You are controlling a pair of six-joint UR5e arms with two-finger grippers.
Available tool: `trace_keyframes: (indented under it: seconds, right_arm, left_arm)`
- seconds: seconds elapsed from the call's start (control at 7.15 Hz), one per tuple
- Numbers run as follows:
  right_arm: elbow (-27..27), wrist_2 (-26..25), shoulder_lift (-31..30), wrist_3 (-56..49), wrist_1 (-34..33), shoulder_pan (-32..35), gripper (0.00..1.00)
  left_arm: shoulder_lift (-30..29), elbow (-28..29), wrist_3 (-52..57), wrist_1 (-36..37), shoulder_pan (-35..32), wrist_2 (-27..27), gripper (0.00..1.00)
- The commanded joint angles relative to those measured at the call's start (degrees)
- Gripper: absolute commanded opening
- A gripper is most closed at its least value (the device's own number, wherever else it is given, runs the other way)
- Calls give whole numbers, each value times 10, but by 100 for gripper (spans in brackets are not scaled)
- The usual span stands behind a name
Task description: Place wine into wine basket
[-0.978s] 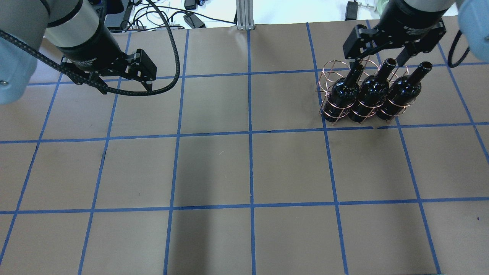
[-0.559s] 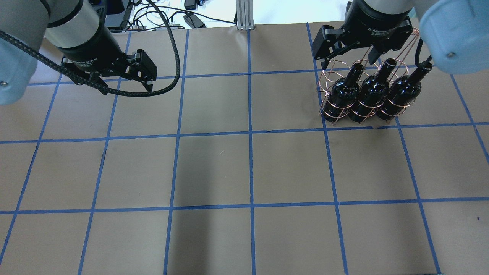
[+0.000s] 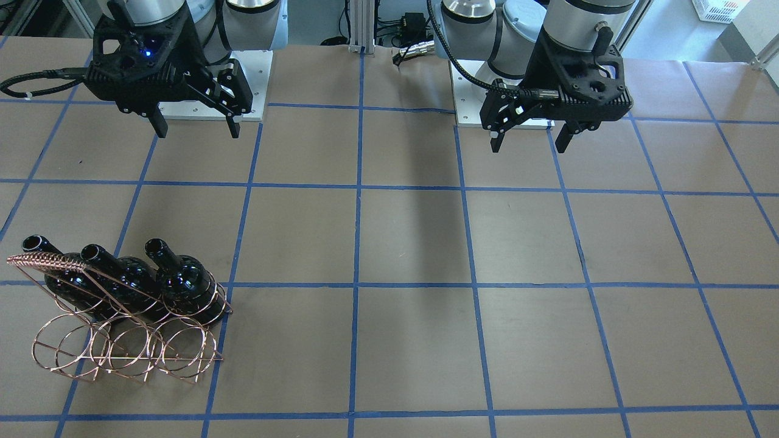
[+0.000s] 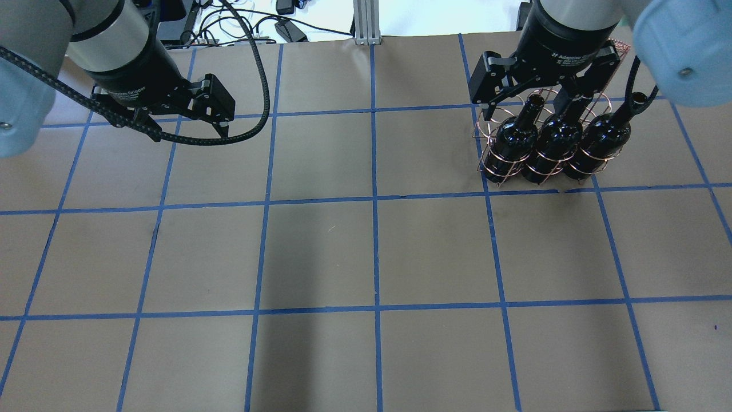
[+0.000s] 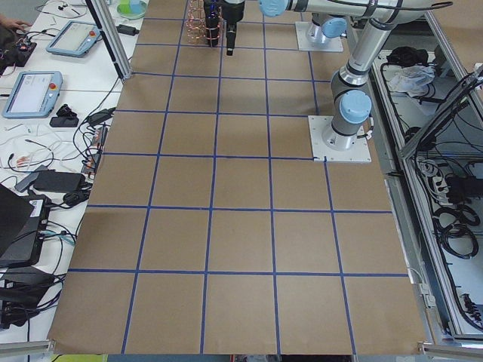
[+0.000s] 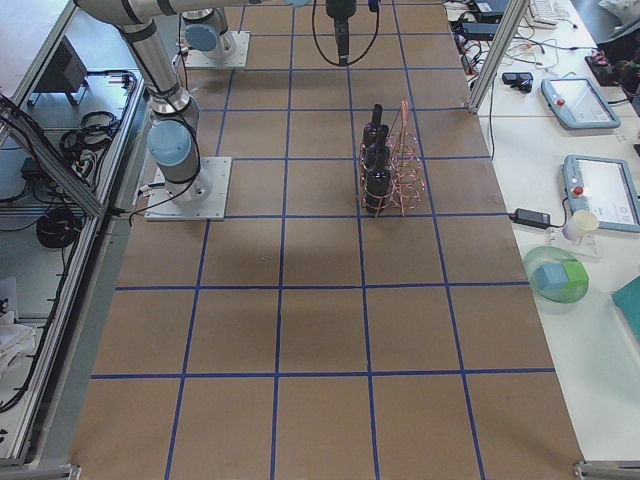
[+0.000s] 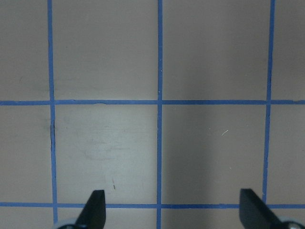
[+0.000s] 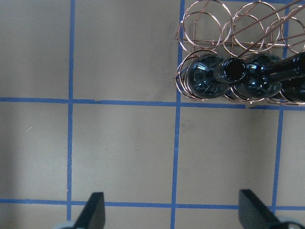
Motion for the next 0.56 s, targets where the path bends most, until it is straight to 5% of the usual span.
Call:
trace_keyframes:
  seconds: [0.0, 0.42]
  right_arm:
    - [3, 2, -3, 15, 10, 2, 100]
    - [7, -6, -9, 18, 9, 0, 100]
  left_arm:
    - [0, 0, 0, 1, 0, 0, 100]
    - [0, 0, 0, 0, 0, 0, 100]
